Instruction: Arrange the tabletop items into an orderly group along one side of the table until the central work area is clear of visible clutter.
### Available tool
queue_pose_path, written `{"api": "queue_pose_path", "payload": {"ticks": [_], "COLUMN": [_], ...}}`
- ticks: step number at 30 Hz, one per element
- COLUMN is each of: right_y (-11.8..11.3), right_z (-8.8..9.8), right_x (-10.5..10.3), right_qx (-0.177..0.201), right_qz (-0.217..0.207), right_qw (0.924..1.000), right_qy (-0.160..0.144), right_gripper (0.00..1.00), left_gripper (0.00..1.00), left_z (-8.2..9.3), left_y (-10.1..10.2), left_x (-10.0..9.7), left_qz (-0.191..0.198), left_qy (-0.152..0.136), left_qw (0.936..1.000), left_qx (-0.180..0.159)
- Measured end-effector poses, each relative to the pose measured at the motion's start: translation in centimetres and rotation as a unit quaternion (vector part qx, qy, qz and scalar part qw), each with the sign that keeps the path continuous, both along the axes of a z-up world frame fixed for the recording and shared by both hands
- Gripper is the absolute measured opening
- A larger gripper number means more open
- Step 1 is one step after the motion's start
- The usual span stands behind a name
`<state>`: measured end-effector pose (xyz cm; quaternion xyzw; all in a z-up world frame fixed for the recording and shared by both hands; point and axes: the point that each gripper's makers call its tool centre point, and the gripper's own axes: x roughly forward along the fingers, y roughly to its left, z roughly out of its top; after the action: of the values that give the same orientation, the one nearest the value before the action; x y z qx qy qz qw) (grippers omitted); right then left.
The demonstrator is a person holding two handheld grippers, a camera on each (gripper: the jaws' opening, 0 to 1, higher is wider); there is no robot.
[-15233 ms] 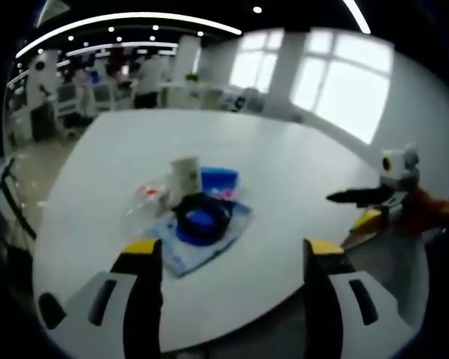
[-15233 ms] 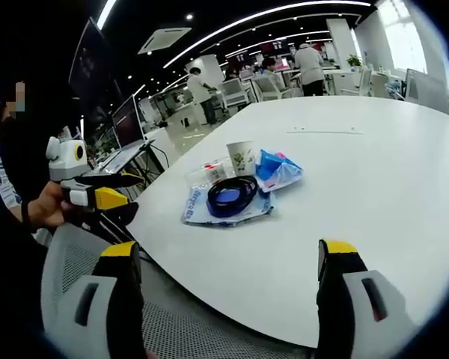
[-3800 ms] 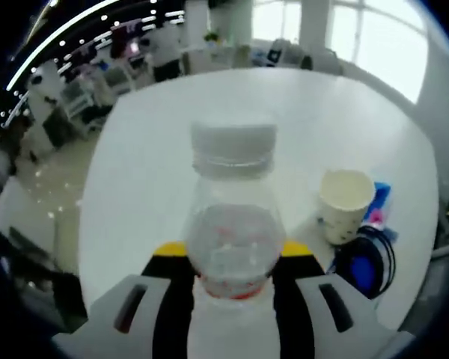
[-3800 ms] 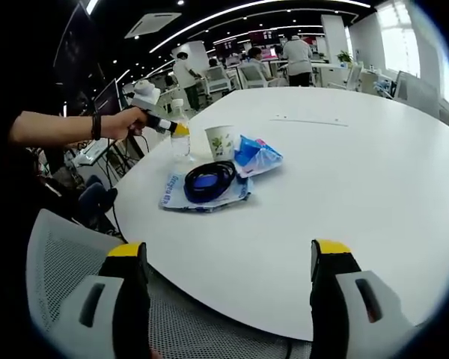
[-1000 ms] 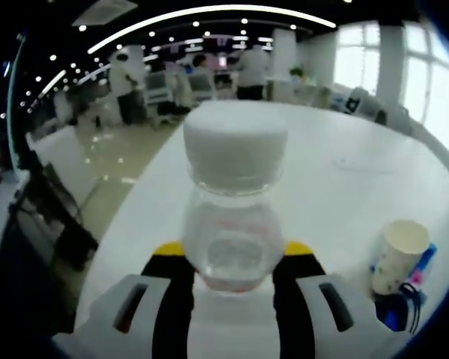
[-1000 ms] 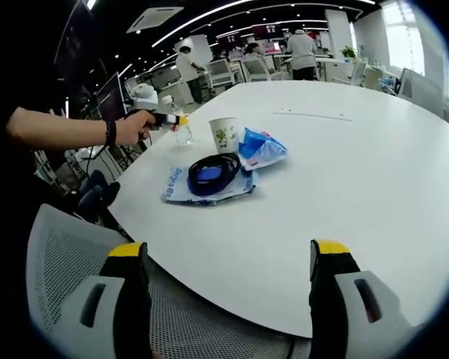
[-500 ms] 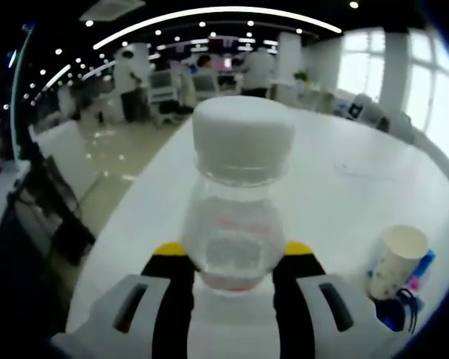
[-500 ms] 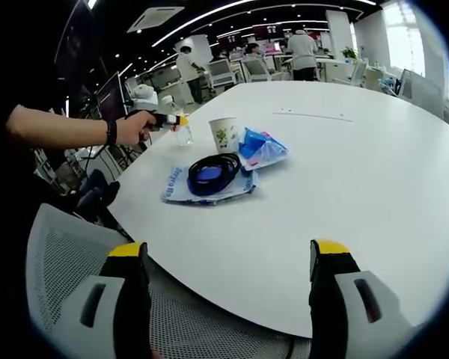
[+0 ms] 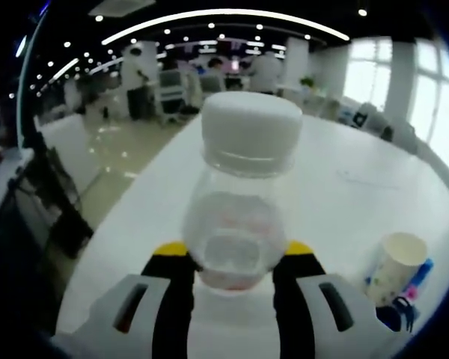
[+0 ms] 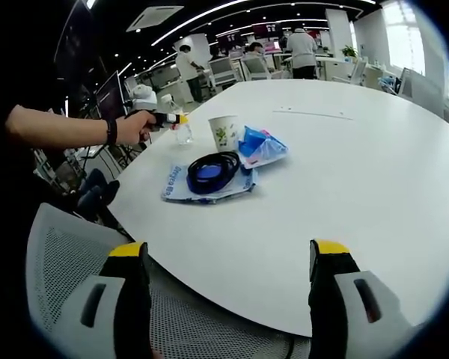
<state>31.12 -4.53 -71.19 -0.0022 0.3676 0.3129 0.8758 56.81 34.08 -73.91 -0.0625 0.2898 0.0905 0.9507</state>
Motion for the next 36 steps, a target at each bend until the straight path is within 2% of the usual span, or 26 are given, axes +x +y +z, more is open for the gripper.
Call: {"api": "queue_pose_path", "payload": {"ticks": [12,13,14,15,16,19,20,23,26,29,32,36], "right_y": [0.0,0.1,0.1,0.1,0.1,0.1,0.1,0.1,0.2,0.2,0.1,0.0], "right_z": [0.0,0.0,0.0,0.0,0.0,0.0,0.0,0.0,-0.1,-0.1,-0.1,-0.1], "right_x": [0.0,0.0,0.0,-0.1,-0.1,0.0,0.0,0.0,0.0,0.0,0.0,0.1], "right_qx": [0.003,0.005,0.004,0.002,0.002,0.001,0.002,0.003,0.0,-0.001,0.0,0.0], "right_qz": [0.001,0.001,0.002,0.003,0.004,0.003,0.002,0.001,0.005,0.006,0.005,0.003], "right_qw": [1.0,1.0,1.0,1.0,1.0,1.0,1.0,1.0,1.0,1.0,1.0,1.0], "right_qy": [0.001,0.002,0.002,0.002,0.002,0.002,0.001,0.002,0.002,0.002,0.001,0.0], "right_gripper": [0.87,0.86,0.86,0.86,0.86,0.86,0.86,0.86,0.86,0.86,0.86,0.86], "left_gripper": [0.39,0.4,0.41,0.42,0.44,0.61,0.62,0.6,0.57,0.53,0.42,0.38], "left_z": [-0.1,0.0,-0.3,-1.1,-1.2,-0.8,-0.7,-0.3,0.3,0.8,0.8,0.7], "left_y": [0.0,-0.5,-1.1,-1.3,-1.3,-1.0,-0.8,-0.7,-0.6,-0.8,-0.9,-1.1], "left_x": [0.0,0.4,0.4,-0.1,-0.2,-0.2,-0.3,-0.2,0.0,0.4,0.5,0.8], "left_qz": [0.015,0.008,-0.004,-0.026,-0.033,-0.041,-0.042,-0.057,-0.085,-0.1,-0.123,-0.136], "left_qy": [-0.006,-0.019,-0.017,0.009,0.015,-0.004,-0.008,-0.011,-0.01,-0.018,-0.01,-0.008], "left_qw": [0.9998,0.999,0.9975,0.9977,0.9978,0.9982,0.9981,0.9978,0.9963,0.9948,0.9923,0.9906], "left_qx": [-0.014,-0.039,-0.069,-0.062,-0.056,-0.043,-0.044,-0.033,-0.002,-0.003,0.013,0.02]}}
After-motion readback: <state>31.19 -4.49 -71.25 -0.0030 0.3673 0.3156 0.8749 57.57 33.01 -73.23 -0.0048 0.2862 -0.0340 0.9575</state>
